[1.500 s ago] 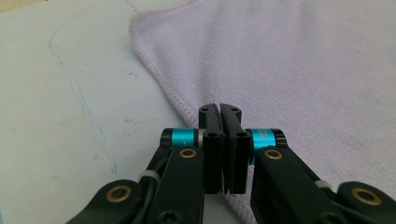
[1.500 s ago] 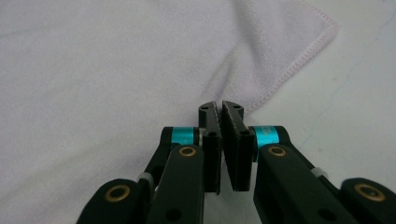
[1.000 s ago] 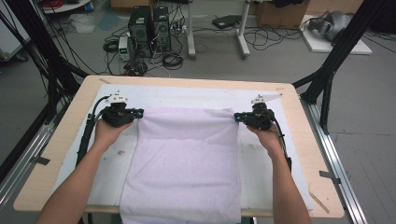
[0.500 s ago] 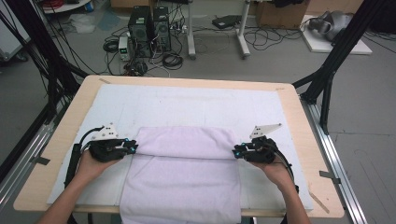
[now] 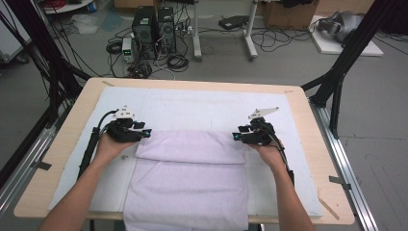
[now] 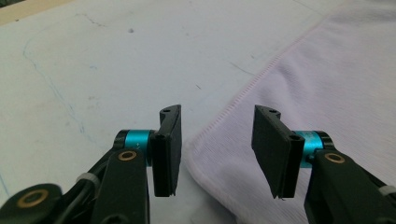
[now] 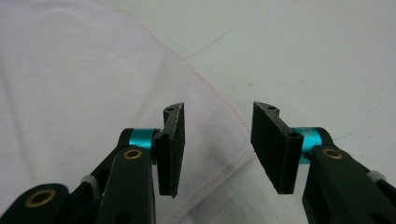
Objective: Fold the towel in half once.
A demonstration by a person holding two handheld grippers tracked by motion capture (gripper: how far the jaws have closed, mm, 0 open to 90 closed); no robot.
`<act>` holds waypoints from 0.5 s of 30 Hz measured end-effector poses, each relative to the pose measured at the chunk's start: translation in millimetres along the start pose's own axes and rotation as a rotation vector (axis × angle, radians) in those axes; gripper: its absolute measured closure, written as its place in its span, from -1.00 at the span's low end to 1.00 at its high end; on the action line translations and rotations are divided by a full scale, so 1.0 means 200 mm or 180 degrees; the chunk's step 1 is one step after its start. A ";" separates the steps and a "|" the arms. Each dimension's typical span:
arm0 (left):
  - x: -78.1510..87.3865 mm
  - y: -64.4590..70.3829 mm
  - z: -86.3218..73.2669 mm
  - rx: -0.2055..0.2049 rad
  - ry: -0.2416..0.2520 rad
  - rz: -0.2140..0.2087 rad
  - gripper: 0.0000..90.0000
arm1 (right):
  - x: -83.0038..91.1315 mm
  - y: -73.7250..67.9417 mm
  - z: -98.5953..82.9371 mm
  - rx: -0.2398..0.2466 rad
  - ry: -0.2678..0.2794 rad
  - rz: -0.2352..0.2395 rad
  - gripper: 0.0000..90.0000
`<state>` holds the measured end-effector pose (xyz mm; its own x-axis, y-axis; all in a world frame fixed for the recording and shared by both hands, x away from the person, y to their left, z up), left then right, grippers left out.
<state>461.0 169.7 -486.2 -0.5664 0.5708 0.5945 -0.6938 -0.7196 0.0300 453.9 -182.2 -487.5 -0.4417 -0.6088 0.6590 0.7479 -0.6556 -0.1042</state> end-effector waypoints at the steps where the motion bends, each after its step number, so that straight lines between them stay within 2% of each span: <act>1: -0.02 -0.01 -0.02 0.0008 -0.0103 0.0021 0.18 | -0.02 0.02 -0.01 -0.0016 -0.0041 -0.0037 0.21; 3: -0.07 -0.03 -0.09 0.0035 -0.0332 0.0048 0.19 | -0.07 0.04 -0.05 -0.0090 -0.0122 -0.0018 0.19; 4: -0.07 -0.04 -0.10 0.0075 -0.0297 0.0024 0.21 | -0.09 0.04 -0.07 -0.0114 -0.0218 -0.0029 0.18; 5: -0.07 -0.05 -0.10 0.0105 -0.0303 0.0034 0.27 | -0.10 0.04 -0.08 -0.0080 -0.0233 -0.0056 0.21; 7: -0.07 -0.04 -0.09 0.0048 -0.0294 0.0044 0.38 | -0.10 0.04 -0.08 -0.0025 -0.0218 -0.0138 0.32; 8: -0.07 -0.03 -0.09 0.0045 -0.0293 0.0013 0.45 | -0.09 0.04 -0.08 -0.0002 -0.0218 -0.0155 0.47; 9: -0.07 -0.02 -0.09 0.0010 -0.0300 -0.0011 0.56 | -0.09 0.03 -0.09 0.0029 -0.0227 -0.0097 0.71; 10: -0.07 -0.01 -0.09 -0.0012 -0.0297 -0.0028 0.66 | -0.09 0.02 -0.09 0.0042 -0.0239 -0.0052 0.80; 12: -0.07 0.00 -0.09 -0.0053 -0.0314 -0.0048 0.86 | -0.10 0.00 -0.08 0.0097 -0.0223 -0.0034 0.86; 15: -0.06 0.00 -0.08 -0.0042 -0.0288 -0.0055 0.92 | -0.08 0.00 -0.07 0.0077 -0.0182 -0.0005 0.88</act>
<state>460.8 170.3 -506.0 -0.5121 0.5446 0.6642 -0.7093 -0.7043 0.0306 454.0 -178.1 -508.8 -0.4144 -0.5808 0.7007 0.7593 -0.6451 -0.0856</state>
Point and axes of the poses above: each handheld gripper's, and its own axes: x roughly backward along the jaws, z roughly out of its top, y roughly to its right, the point moved 10 cm from there along -x, roughly forward along the jaws
